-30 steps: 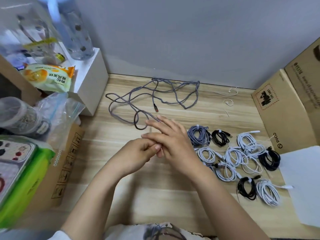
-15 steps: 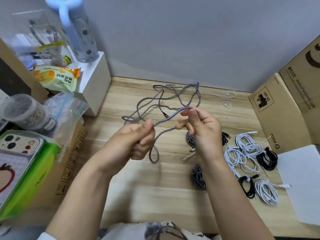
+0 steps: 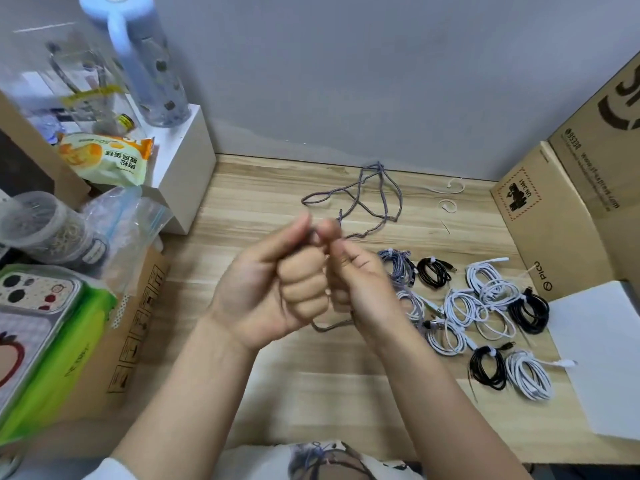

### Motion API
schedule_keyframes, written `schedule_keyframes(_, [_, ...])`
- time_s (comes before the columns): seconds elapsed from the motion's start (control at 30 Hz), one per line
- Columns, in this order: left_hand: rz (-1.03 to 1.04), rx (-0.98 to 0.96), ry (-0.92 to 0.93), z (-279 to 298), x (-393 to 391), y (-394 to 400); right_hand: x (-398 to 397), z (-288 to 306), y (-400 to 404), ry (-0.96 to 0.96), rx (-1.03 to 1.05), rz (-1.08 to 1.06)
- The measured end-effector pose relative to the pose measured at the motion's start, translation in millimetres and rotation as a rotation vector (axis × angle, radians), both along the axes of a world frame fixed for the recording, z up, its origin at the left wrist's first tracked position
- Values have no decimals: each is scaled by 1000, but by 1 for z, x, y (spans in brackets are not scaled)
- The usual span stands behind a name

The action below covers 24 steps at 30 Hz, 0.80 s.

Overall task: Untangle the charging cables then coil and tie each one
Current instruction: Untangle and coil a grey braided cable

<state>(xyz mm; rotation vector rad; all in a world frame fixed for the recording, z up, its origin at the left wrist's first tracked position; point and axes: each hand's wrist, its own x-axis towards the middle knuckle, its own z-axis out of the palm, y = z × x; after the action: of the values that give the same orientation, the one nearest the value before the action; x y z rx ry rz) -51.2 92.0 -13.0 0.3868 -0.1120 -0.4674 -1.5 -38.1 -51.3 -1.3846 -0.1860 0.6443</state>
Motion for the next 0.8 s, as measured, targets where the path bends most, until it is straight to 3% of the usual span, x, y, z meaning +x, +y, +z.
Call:
schedule_keyframes(0.1, [150,-131,158,1,7,14,-18,-8,2,-119,-183,274])
schedule_keyframes(0.27, [456,200,302,-13,19,14,-27,-2,-4,-382,-432,429])
schedule_keyframes(0.37, [522,120,261,-21,19,10,-27,6,-9,-468,-513,444])
schedule_keyframes(0.43, [468,134,249,-24,20,11,-27,10,-12,-554,-541,413])
schedule_keyframes(0.53, [314,388,196,-26,18,17,-24,13,-19,-731,-631,367])
schedule_keyframes(0.67, [60,546,158,-19,13,21,-21,19,-26,-1021,-628,239])
schedule_keyframes(0.8, [-123,639,110,-18,6,19,-15,26,-28,-972,-444,58])
